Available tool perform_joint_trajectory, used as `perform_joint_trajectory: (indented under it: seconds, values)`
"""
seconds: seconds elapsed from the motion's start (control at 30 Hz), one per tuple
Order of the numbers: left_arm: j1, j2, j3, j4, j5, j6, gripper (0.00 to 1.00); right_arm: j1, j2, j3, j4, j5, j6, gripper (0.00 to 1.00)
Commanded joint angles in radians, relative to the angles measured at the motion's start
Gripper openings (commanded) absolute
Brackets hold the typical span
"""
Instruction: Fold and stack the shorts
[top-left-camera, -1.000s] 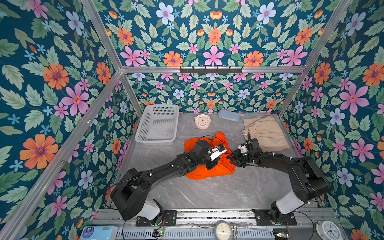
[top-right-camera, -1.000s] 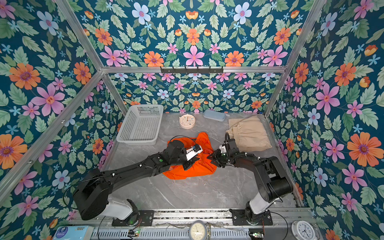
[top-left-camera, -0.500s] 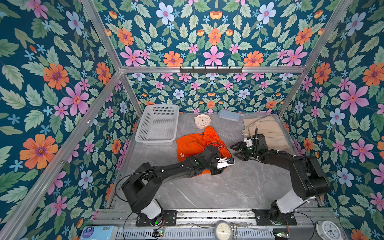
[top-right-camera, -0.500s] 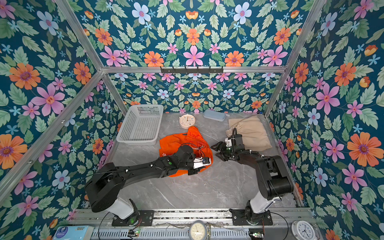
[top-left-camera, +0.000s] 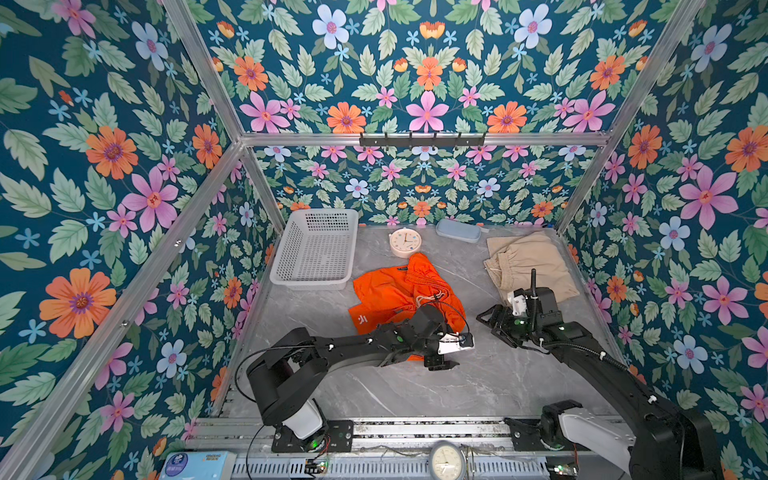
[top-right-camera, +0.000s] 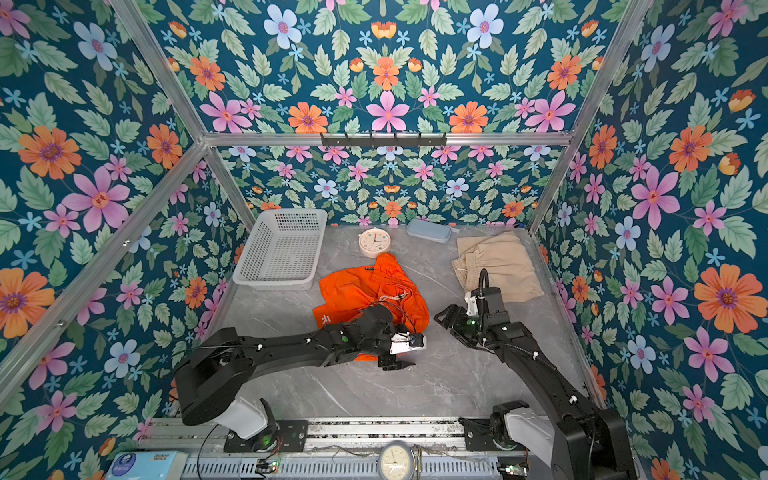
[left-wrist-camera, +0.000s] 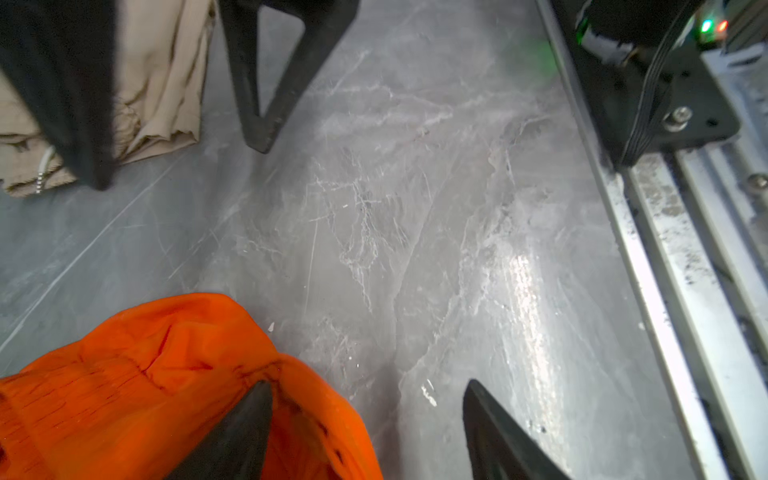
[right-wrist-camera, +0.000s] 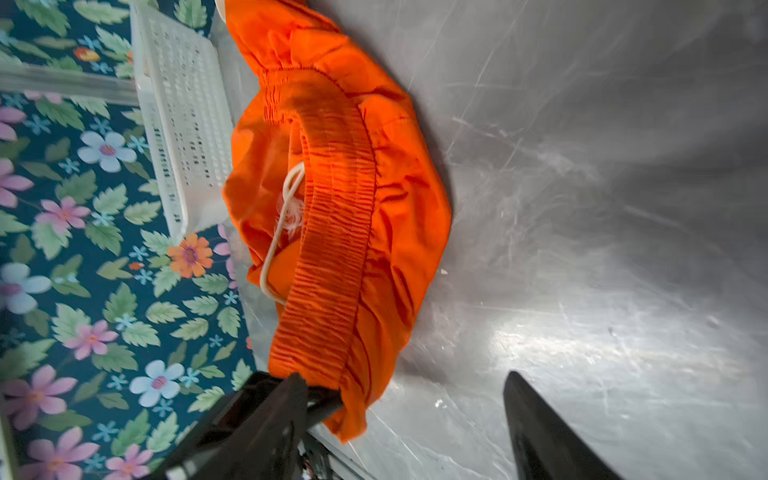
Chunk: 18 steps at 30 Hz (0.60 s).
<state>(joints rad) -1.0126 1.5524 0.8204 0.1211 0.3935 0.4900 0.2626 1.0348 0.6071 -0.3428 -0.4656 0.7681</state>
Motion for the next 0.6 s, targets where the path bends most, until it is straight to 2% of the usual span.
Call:
perform_joint_trajectory:
  seconds: [0.0, 0.27, 0.4, 0.57]
  values:
    - [0.039, -0.061, -0.056, 0.112, 0.035, -0.157, 0.76, 0.075, -0.022, 0.018, -0.086, 0.089, -0.119, 0.77]
    - [0.201, -0.273, -0.279, 0.335, 0.045, -0.432, 0.76, 0.293, 0.111, 0.179, -0.117, 0.252, -0.311, 0.78]
    - [0.277, -0.404, -0.385, 0.398, -0.031, -0.526, 0.77, 0.363, 0.232, 0.284, -0.147, 0.282, -0.366, 0.79]
    - [0.302, -0.525, -0.451, 0.36, -0.139, -0.555, 0.78, 0.476, 0.385, 0.402, -0.191, 0.332, -0.404, 0.79]
